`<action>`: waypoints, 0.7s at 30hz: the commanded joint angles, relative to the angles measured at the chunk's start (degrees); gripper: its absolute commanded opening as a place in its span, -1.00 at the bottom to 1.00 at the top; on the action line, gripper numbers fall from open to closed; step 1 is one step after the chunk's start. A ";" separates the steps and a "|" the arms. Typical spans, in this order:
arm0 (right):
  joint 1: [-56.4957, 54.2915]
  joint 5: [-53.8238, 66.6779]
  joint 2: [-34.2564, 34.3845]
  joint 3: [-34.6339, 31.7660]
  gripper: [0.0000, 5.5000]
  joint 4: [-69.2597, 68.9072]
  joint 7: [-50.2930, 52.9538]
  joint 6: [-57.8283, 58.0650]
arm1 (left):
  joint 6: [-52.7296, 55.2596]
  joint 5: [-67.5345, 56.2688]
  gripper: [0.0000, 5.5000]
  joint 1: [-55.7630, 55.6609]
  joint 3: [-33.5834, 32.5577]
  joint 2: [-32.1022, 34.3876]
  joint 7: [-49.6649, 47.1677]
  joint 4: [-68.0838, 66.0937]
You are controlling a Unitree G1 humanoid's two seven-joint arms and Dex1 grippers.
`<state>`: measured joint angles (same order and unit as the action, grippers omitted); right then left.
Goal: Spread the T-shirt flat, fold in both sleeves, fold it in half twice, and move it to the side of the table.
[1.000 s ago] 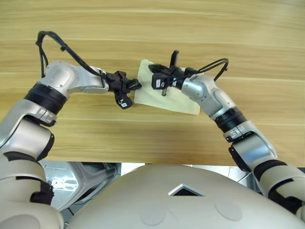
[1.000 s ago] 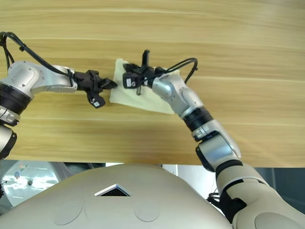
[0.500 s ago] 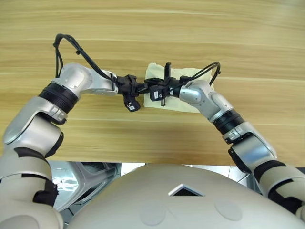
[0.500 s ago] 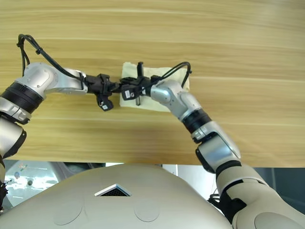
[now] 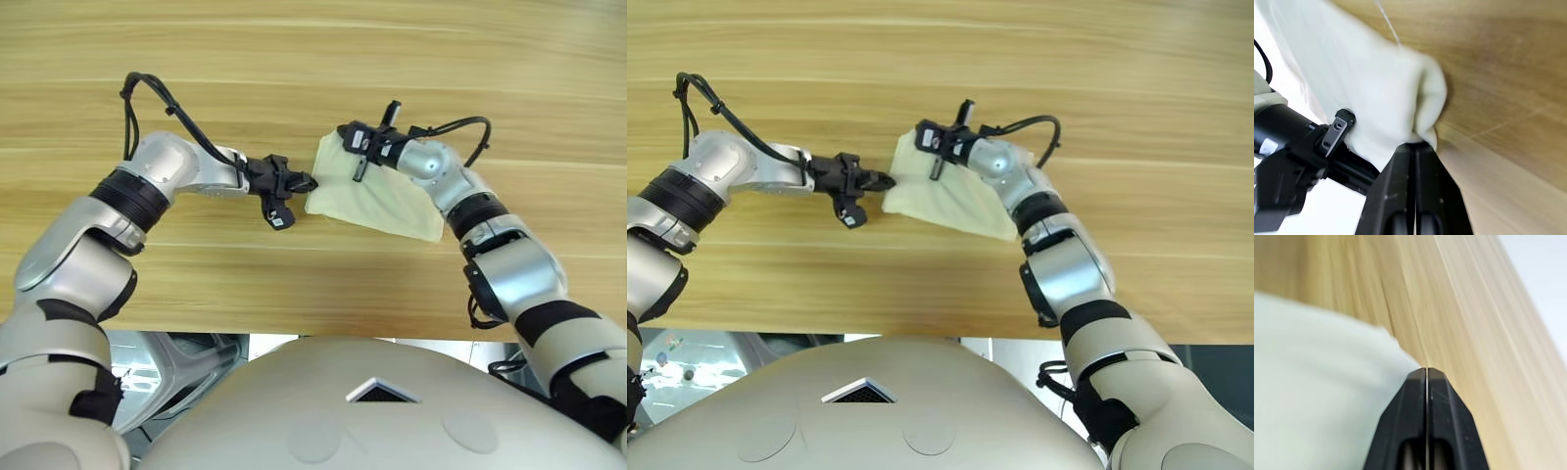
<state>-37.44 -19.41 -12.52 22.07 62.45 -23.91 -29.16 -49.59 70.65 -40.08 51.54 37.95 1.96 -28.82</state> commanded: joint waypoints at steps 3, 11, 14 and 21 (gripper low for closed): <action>-2.72 15.20 0.36 -12.09 -0.98 2.36 -13.97 -1.96 | -0.22 3.27 -1.00 1.79 3.41 -0.20 0.03 -2.10; -2.95 18.72 1.11 -17.14 -0.98 4.67 -17.75 -3.11 | 0.95 1.20 -1.00 0.10 1.11 -0.42 -6.30 -1.08; -2.12 18.57 1.53 -17.53 -0.98 4.68 -18.23 -4.03 | 1.46 -0.53 -1.00 -1.45 -2.37 0.35 -10.73 1.57; 1.59 18.86 1.60 -17.64 -0.98 3.21 -21.18 -7.57 | 2.01 -6.26 -1.00 -3.08 -15.89 4.83 -19.21 9.74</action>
<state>-37.40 -1.22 -10.50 4.89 66.67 -43.38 -35.12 -47.78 65.90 -41.99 39.03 41.40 -15.16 -20.98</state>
